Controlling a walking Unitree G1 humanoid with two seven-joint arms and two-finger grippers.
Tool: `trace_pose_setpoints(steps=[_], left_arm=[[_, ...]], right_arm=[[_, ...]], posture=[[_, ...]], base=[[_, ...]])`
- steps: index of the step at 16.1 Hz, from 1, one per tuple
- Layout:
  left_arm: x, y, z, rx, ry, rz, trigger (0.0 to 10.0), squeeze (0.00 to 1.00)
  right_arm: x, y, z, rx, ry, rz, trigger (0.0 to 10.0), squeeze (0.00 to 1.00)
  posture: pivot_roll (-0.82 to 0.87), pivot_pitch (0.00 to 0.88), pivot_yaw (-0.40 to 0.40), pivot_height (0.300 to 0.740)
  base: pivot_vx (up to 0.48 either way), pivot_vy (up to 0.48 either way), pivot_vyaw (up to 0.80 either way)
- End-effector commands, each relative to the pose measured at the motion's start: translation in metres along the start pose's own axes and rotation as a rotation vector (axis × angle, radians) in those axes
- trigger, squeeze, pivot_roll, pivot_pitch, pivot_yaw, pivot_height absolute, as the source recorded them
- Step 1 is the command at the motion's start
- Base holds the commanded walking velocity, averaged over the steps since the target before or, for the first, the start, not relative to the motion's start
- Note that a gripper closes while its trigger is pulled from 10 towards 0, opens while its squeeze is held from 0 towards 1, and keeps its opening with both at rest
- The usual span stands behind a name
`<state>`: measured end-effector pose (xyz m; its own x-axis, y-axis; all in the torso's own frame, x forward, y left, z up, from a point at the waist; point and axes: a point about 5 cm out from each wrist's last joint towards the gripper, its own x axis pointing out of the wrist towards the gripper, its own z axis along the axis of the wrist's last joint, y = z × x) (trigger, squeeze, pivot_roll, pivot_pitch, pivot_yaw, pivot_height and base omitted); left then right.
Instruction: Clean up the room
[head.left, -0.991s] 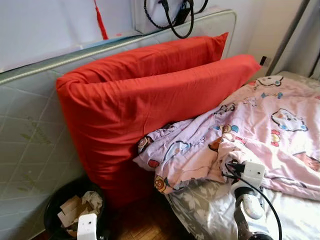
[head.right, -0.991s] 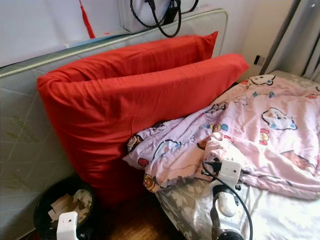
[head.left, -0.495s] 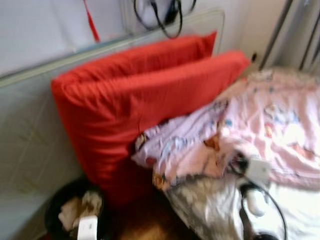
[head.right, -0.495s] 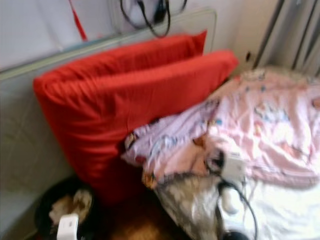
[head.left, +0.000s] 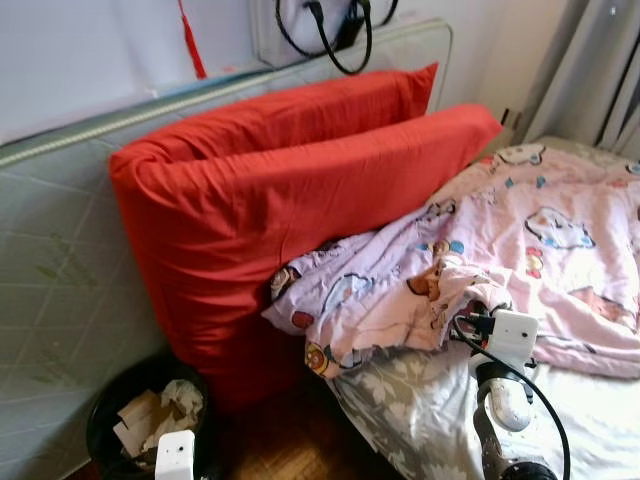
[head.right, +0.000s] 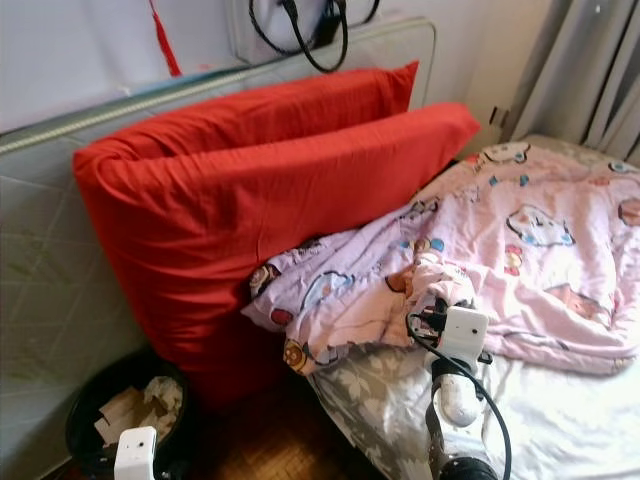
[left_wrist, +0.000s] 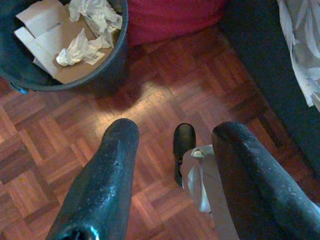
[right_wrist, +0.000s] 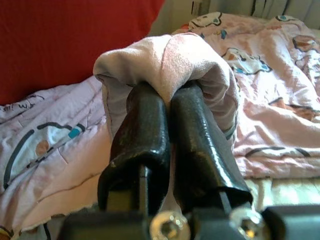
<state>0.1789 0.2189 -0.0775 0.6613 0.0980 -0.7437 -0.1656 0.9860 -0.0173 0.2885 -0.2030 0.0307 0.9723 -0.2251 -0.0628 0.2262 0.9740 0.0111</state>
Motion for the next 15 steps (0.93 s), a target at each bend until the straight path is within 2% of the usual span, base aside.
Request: trace_pose_setpoints(steps=[1, 6, 15], left_arm=[[-0.001, 0.003, -0.002, 0.002, 0.013, 0.007, 10.0, 0.00], [0.000, 0.003, -0.001, 0.002, 0.014, 0.004, 10.0, 0.00], [0.000, 0.003, -0.001, 0.003, 0.016, 0.000, 10.0, 0.00]], right_arm=[[0.002, 0.003, 0.005, -0.002, -0.030, 0.006, 10.0, 0.00], [0.003, -0.007, 0.008, -0.018, -0.046, -0.049, 10.0, 0.00], [0.006, -0.011, 0.011, -0.016, -0.051, -0.079, 10.0, 0.00]], posture=[[0.06, 0.029, 0.017, 0.740], [0.05, 0.038, 0.017, 0.740], [0.06, 0.044, 0.018, 0.740]], base=[[0.000, 0.000, 0.00], [-0.193, 0.000, 0.00], [0.000, 0.000, 0.00]])
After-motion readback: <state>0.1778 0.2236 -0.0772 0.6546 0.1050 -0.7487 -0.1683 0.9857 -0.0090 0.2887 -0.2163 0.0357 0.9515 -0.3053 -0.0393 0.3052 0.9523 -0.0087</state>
